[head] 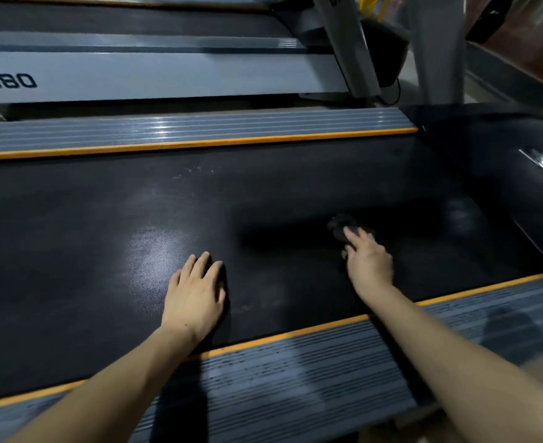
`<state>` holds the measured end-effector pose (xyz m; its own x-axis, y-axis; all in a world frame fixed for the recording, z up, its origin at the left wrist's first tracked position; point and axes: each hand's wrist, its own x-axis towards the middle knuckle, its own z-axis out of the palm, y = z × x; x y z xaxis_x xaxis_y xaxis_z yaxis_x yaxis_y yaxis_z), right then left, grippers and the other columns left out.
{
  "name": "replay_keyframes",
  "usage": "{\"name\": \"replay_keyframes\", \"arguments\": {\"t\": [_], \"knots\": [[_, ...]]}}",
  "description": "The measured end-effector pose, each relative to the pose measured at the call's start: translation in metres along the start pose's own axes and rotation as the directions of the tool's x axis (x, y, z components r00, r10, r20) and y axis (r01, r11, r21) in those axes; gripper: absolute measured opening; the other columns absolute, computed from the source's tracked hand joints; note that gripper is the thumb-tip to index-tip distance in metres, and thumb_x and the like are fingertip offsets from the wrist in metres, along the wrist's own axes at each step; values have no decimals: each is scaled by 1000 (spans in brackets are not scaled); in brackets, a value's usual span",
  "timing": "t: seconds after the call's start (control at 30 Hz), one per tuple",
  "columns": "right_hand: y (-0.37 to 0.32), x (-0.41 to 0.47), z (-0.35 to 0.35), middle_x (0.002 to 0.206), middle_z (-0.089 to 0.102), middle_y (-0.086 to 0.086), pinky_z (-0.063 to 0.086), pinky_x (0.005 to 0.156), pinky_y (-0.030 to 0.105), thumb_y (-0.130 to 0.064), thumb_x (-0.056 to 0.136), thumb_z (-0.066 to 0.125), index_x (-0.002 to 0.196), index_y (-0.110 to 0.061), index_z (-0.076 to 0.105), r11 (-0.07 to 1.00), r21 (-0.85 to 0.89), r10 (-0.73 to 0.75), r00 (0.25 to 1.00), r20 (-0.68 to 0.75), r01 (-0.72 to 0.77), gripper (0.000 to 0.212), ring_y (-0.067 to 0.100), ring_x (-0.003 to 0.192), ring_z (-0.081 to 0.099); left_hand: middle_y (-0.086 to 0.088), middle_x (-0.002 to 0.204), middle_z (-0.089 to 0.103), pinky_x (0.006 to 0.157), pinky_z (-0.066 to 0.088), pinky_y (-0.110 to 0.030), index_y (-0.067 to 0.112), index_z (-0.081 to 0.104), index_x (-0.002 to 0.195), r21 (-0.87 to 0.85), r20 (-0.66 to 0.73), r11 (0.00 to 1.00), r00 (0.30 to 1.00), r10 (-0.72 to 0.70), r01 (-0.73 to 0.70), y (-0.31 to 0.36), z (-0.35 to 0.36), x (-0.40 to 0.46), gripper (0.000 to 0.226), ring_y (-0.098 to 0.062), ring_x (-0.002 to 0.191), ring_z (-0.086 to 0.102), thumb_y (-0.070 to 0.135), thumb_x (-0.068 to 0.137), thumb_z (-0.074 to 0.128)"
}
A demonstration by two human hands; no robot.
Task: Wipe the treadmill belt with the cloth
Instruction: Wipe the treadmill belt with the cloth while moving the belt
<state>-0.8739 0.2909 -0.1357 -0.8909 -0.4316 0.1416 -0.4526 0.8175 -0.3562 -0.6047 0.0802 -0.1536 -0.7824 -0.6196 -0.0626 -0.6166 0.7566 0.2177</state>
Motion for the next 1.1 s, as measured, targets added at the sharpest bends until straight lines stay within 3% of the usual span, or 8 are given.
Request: {"name": "replay_keyframes", "arguments": {"t": [0.07,0.17,0.33,0.47,0.6,0.8,0.93,1.1], "knots": [[-34,-20,12,139,56,7,48,92,39,-16,95,59,132,-28,61,1000,-9,16,1000,-26,-16,39,29,124,54,-4,160,33,118,25,-44,27,46,142,4,8,1000,1000,-2,2,1,0,-5,46,-28,151,21,35,97,46],[-103,-72,50,133,61,8,52,90,40,-9,88,65,127,-26,65,974,106,-208,977,45,202,42,32,122,57,-4,159,35,118,25,-44,27,48,142,8,14,1000,1000,-8,8,2,-1,-10,46,-28,150,24,35,96,47],[-100,-73,44,149,49,-4,38,110,31,-18,93,61,135,-36,57,877,232,-465,863,195,420,46,17,141,40,-1,160,35,119,24,-42,29,47,142,-30,16,998,998,-64,64,11,-1,-17,46,-25,151,22,37,97,44],[-10,-15,5,147,52,-1,42,105,33,-17,92,62,133,-38,59,985,53,-168,979,119,163,46,25,131,51,2,160,33,120,22,-41,30,47,140,-45,-7,998,999,-43,43,20,-1,-29,43,-23,152,19,38,98,42],[7,-11,-18,148,49,5,46,98,42,-20,96,58,136,-33,57,992,-54,118,989,88,-114,41,32,126,53,1,162,31,121,20,-40,29,46,143,-40,-15,999,999,-32,31,18,1,-33,45,-22,152,18,38,99,41],[-102,-102,26,154,42,-4,38,107,35,-20,96,58,138,-38,53,977,121,-202,943,266,175,47,19,143,36,-3,158,39,118,27,-45,27,50,138,6,-26,1000,1000,-17,18,22,3,-32,47,-26,149,27,37,93,46],[-75,-89,17,147,50,-8,37,111,28,-16,89,63,132,-40,59,913,245,-384,891,244,327,49,15,141,40,-2,156,40,118,27,-45,27,51,138,10,-42,999,998,-38,39,23,2,-30,47,-24,148,28,38,93,47],[25,-32,-24,143,55,0,45,105,35,-10,88,65,128,-35,63,995,103,-17,996,93,8,47,24,129,54,1,154,43,117,28,-42,27,52,137,-3,-68,998,996,-56,56,25,1,-32,46,-21,147,30,38,93,45]]}}
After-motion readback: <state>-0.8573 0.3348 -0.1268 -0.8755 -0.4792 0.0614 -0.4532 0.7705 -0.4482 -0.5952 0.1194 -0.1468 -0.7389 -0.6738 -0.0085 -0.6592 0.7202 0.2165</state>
